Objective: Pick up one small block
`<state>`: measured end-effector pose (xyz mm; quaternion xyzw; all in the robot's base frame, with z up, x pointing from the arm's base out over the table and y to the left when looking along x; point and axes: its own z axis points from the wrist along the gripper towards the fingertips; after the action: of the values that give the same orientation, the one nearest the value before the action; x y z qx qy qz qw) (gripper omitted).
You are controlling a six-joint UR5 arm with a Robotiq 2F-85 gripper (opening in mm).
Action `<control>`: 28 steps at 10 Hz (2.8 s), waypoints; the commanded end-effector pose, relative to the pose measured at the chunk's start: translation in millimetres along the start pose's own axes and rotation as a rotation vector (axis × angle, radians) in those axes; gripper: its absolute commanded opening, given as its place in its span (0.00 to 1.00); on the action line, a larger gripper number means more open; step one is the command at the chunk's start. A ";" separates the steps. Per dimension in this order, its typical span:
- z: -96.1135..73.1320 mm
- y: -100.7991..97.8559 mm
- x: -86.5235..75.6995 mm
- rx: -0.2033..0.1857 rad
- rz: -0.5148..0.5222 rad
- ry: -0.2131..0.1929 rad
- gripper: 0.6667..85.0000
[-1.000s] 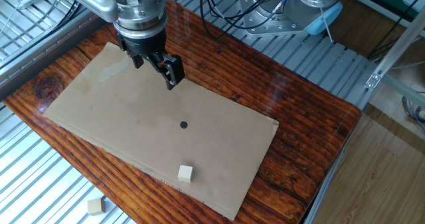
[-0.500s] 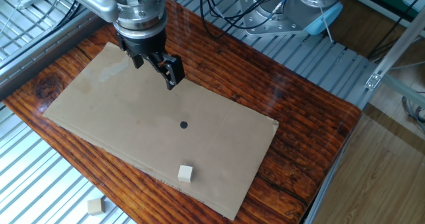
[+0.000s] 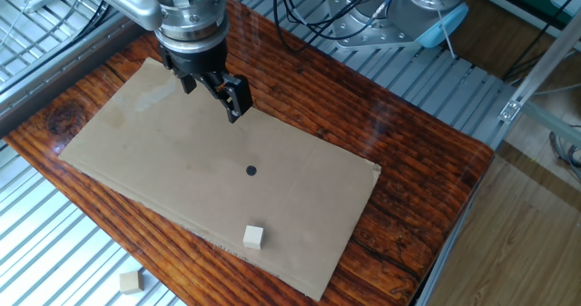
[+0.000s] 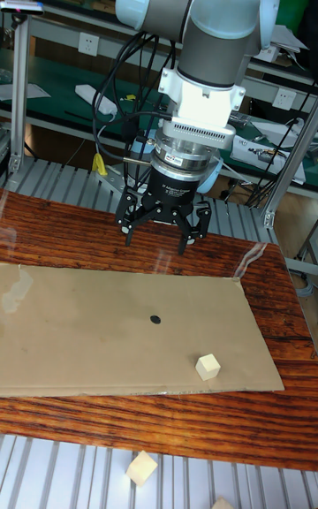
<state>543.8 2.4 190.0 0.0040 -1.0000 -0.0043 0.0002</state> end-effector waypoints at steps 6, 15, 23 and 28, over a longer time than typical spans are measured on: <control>0.5 3.6 -60.1 0.044 0.022 -0.258 0.00; 5.7 63.9 -59.9 -0.027 0.185 -0.192 0.00; 6.1 120.1 -83.7 -0.222 0.130 -0.240 0.00; 25.4 149.1 -103.8 -0.128 -0.090 -0.256 0.93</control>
<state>637.2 137.6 170.2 0.0207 -0.9882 -0.0828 -0.1273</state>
